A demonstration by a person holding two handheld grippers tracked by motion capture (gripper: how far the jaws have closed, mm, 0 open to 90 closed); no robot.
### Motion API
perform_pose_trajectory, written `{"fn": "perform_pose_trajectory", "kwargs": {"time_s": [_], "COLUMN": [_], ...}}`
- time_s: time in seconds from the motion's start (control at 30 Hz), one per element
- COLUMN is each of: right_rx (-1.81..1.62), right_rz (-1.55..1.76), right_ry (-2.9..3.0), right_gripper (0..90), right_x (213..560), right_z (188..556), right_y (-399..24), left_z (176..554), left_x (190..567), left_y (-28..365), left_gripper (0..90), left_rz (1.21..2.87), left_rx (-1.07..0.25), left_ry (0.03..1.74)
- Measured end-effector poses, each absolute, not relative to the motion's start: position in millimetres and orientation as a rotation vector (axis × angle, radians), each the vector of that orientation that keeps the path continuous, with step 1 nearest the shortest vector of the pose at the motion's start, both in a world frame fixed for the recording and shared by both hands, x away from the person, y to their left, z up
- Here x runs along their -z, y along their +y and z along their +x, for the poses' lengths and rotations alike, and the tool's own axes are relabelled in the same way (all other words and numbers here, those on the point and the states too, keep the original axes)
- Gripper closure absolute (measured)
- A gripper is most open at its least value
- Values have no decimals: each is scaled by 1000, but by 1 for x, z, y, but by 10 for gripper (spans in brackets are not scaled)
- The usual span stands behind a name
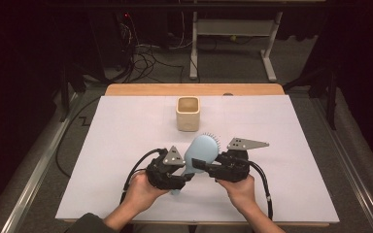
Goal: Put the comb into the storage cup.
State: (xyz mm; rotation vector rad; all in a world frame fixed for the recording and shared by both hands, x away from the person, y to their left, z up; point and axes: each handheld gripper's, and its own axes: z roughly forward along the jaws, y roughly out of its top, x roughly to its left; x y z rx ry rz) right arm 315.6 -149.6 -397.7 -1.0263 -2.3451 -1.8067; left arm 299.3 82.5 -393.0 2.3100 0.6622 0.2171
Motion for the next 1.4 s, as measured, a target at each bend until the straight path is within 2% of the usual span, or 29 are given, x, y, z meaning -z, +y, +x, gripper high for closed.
{"fn": "perform_pose_trajectory", "kwargs": {"time_s": [0.13,0.27,0.87,1.4], "right_rx": [1791,1760,1710,1688], "right_rz": [-1035,-1038,-1073,-1109], "right_ry": [-2356,-2386,-2386,-2392], "right_gripper": [554,553,546,542], "right_x": [397,395,391,389], "right_z": [317,318,321,323], "right_y": [-150,-150,-156,-163], "left_z": [299,296,292,284], "left_x": [395,397,398,403], "left_y": [89,96,128,162], "left_gripper": [445,424,387,351], "left_rz": [2277,2236,2122,2044], "left_rx": [-216,-231,-275,-394], "left_ry": [673,680,726,809]}}
